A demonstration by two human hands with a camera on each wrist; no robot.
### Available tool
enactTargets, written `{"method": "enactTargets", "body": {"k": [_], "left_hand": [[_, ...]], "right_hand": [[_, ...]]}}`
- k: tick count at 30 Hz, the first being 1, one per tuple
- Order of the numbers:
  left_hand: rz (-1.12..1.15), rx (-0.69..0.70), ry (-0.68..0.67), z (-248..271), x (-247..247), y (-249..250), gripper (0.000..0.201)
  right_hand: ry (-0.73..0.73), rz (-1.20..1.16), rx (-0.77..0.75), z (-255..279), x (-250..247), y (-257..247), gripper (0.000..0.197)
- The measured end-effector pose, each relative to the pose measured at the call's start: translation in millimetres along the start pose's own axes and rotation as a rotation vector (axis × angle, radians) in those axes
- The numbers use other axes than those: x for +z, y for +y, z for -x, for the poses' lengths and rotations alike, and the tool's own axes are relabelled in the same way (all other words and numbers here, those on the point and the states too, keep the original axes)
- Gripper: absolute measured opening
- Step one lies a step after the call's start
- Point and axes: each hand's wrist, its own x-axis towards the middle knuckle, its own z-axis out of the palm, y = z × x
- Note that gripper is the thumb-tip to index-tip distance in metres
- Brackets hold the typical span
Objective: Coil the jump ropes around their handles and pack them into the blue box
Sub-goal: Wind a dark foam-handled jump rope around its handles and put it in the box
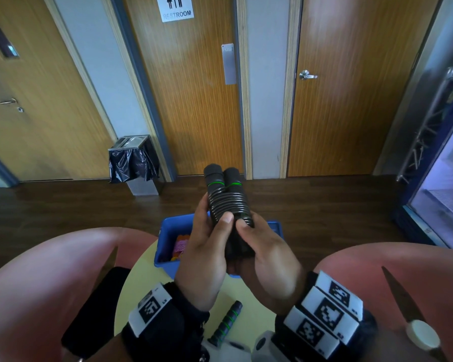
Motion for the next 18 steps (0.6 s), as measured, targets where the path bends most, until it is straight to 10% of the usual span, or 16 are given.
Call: {"method": "enactTargets", "body": {"k": [6,18], "left_hand": [[-0.010,0.030,-0.001,-0.5,9.2,1.2,0.048],[0.161,-0.064,-0.089,0.2,14.8,16.5,0.041]], "right_hand": [[0.108,0.077,-0.128,1.8,-3.7,4.4,0.042],[-0.145,0.195,-0.139,5.9,-8.0,-23.3,0.044]]}}
